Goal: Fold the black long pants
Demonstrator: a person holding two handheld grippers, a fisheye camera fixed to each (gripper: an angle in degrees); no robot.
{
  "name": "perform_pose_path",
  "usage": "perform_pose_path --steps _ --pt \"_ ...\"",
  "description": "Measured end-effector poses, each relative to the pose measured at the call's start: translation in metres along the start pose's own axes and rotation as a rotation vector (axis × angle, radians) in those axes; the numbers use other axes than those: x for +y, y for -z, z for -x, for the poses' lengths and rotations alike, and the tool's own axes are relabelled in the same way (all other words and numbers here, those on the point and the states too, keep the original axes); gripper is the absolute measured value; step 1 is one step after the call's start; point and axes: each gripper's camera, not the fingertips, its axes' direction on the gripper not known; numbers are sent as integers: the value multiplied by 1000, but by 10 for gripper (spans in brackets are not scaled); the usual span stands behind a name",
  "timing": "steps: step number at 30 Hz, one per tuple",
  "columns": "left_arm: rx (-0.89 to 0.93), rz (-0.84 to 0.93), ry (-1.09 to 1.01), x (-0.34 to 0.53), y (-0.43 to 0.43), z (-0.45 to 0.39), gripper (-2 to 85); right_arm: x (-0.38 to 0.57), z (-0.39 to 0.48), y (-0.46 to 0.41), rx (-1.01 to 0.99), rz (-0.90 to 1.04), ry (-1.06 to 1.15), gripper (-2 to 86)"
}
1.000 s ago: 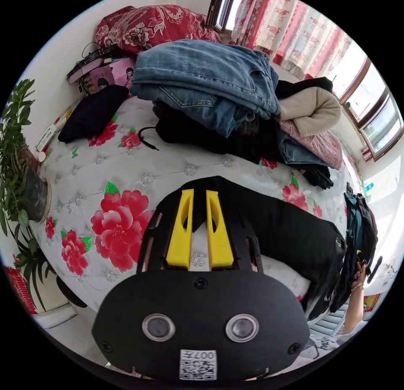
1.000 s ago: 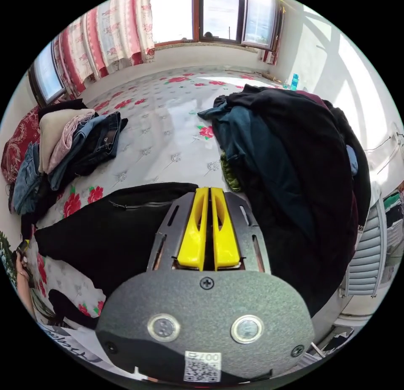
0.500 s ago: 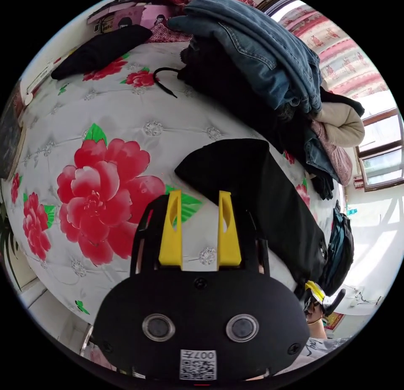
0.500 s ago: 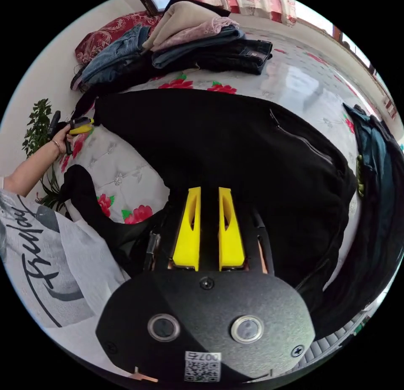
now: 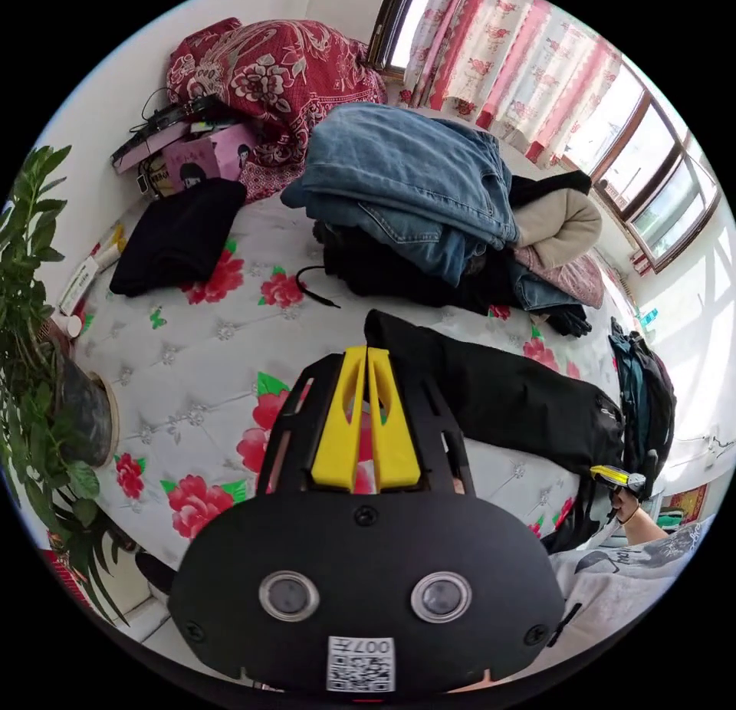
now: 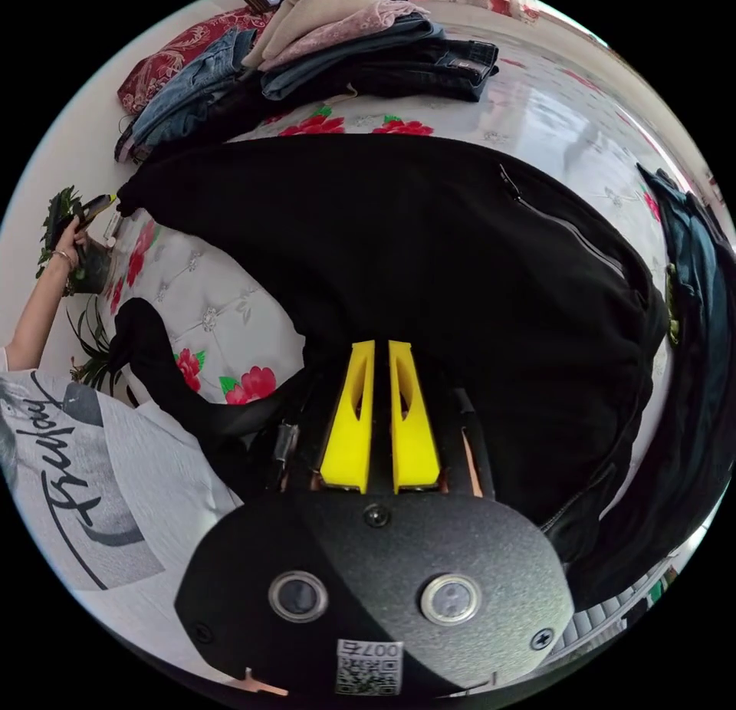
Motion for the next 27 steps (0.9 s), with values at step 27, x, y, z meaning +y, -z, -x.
perform_pose_path --steps 27 --pt "-56 212 79 243 36 -36 103 221 -134 125 -119 -227 -621 48"
